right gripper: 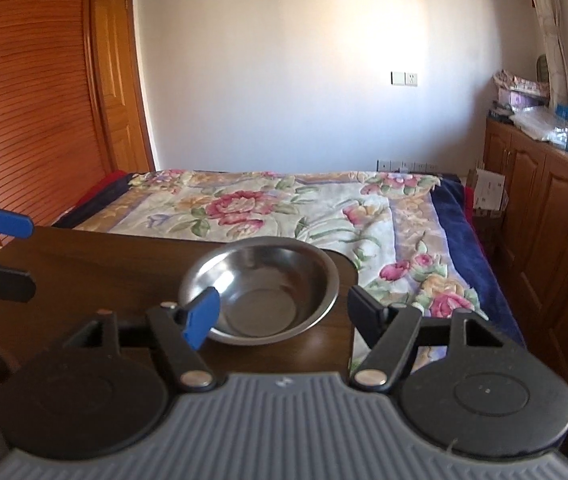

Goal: Organize plates and bowls

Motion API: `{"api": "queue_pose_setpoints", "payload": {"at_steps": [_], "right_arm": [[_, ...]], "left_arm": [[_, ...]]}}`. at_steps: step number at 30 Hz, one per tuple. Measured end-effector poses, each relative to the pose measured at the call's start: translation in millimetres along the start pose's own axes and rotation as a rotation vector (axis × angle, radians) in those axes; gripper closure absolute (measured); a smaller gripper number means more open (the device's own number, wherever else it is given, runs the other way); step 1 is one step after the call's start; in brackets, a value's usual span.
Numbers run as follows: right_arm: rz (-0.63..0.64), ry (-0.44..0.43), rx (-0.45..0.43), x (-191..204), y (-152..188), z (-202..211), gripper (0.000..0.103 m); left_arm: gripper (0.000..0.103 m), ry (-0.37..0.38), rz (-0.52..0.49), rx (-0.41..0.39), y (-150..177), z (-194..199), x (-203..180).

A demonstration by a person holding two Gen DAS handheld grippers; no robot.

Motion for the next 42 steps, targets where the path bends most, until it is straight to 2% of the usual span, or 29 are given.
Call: {"api": "queue_pose_setpoints", "payload": {"at_steps": [6,8,23,28,29,30,35,36,42], "right_arm": [[-0.046,0.0,0.025,-15,4,-15,0.033],[-0.071,-0.006,0.032,-19,5,-19,0.033],[-0.134,-0.043,0.077,-19,9,-31,0.048],[-0.16,-0.054,0.101,-20,11,-36,0.053],[-0.164,-0.054,0.104,-20,12,-36,0.053],[-0.167,-0.055,0.105,-19,12,-36,0.054],[-0.195,-0.072,0.115,-19,12,-39,0.061],[-0.199,-0.076,0.118,-19,12,-40,0.066],[-0.233,-0.087,0.137,-19,14,-45,0.078]], "left_arm": [[0.035,0.022,-0.014,0.048,-17,-38,5],[0.036,0.022,-0.015,0.061,-20,-50,8],[0.052,0.064,0.043,0.169,-23,-112,17],[0.063,0.079,0.068,0.194,-22,-123,19],[0.071,0.078,0.068,0.198,-22,-124,20],[0.075,0.08,0.072,0.202,-22,-126,20],[0.078,0.088,0.093,0.213,-20,-130,22],[0.078,0.093,0.095,0.215,-20,-131,22],[0.082,0.109,0.105,0.22,-20,-131,23]]}}
Point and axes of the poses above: each gripper's, at about its wrist camera, not at the fingertips, and z roughly against the way its jaws point, x to its left, y to its underside, the point moved 3 cm from there along -z, roughly the way its jaws point, and after that the axes turned 4 degrees about -z, right-handed, at the moved point
